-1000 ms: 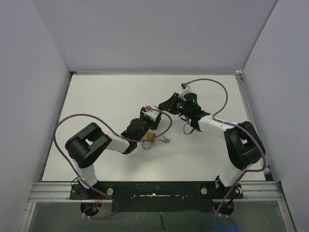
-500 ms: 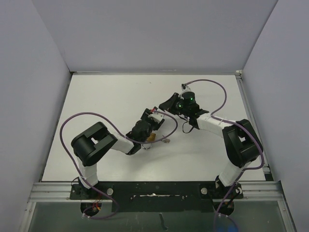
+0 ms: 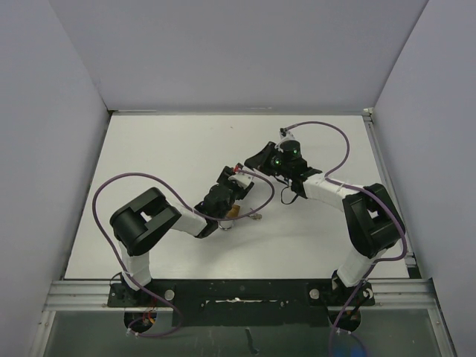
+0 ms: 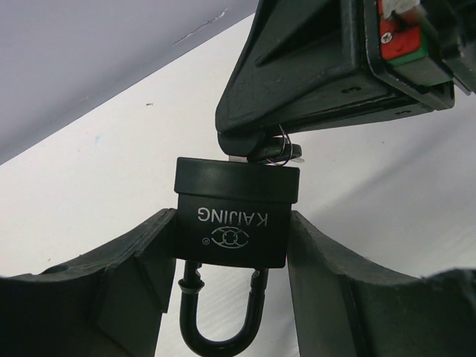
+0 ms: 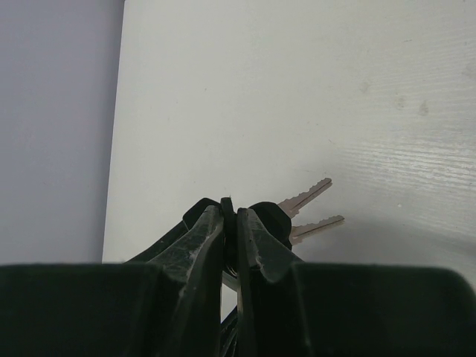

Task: Unlock with the key

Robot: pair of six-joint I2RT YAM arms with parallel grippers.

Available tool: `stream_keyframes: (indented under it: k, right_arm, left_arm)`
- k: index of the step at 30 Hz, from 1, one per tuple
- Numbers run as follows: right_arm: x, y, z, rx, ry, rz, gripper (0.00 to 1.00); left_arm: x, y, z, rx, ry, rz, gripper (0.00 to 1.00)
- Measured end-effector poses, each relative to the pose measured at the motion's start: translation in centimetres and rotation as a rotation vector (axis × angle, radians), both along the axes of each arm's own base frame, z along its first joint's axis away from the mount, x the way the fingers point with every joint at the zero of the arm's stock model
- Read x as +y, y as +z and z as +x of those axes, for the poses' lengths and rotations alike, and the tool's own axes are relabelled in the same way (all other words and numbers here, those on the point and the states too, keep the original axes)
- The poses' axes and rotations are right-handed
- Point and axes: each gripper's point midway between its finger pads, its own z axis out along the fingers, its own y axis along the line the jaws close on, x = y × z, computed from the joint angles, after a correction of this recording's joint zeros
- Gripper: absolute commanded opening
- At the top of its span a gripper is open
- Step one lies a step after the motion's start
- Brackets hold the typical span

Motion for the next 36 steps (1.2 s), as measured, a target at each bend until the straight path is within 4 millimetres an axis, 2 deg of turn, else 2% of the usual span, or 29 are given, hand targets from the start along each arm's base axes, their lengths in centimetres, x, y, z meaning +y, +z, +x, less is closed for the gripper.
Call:
stream_keyframes:
  k: [7, 11, 15, 19, 21, 23, 25, 27, 30, 33, 36]
  right_arm:
    - [0.0, 0.0, 0.0, 0.000, 0.000, 0.000, 0.01]
    - [0.0, 0.0, 0.0, -0.001, 0.001, 0.000, 0.24]
    - [0.1, 0.0, -0.2, -0.007, 0.011, 0.005, 0.42]
    - [-0.2, 0.0, -1.1, -0.018, 0.032, 0.004, 0.47]
    - [-0.7, -0.2, -2.3, 0.000, 0.058, 0.010, 0.49]
    - [-1.4, -1.4, -4.4, 0.066, 0.100, 0.012, 0.52]
    - [-2.4, -2.5, -5.8, 0.124, 0.121, 0.002, 0.55]
    - [-4.2, -3.1, -6.0, 0.163, 0.107, -0.012, 0.59]
    - [-7.2, -2.3, -5.0, 0.142, 0.055, -0.029, 0.67]
    - [-9.0, -0.8, -4.7, 0.068, 0.033, -0.052, 0.78]
    - [-9.3, 0.7, -5.4, -0.024, 0.060, -0.080, 0.91]
  left_arm:
    - [0.0, 0.0, 0.0, -0.001, 0.000, 0.002, 0.00]
    - [0.0, 0.0, 0.0, -0.001, 0.000, 0.002, 0.00]
    - [0.2, -0.1, 0.1, 0.006, 0.011, -0.006, 0.00]
    - [0.7, -0.5, 0.3, 0.023, 0.025, -0.004, 0.00]
    - [1.2, 0.0, 0.7, 0.021, 0.042, -0.025, 0.00]
    - [1.7, 1.7, 1.3, -0.006, 0.062, -0.076, 0.00]
    - [2.4, 4.6, 1.6, -0.052, 0.082, -0.146, 0.00]
    - [3.2, 7.3, 1.8, -0.094, 0.100, -0.208, 0.00]
    - [3.8, 11.1, 1.6, -0.141, 0.109, -0.300, 0.00]
    - [4.0, 12.9, 1.4, -0.137, 0.110, -0.360, 0.00]
    - [4.1, 12.9, 1.5, -0.059, 0.125, -0.402, 0.00]
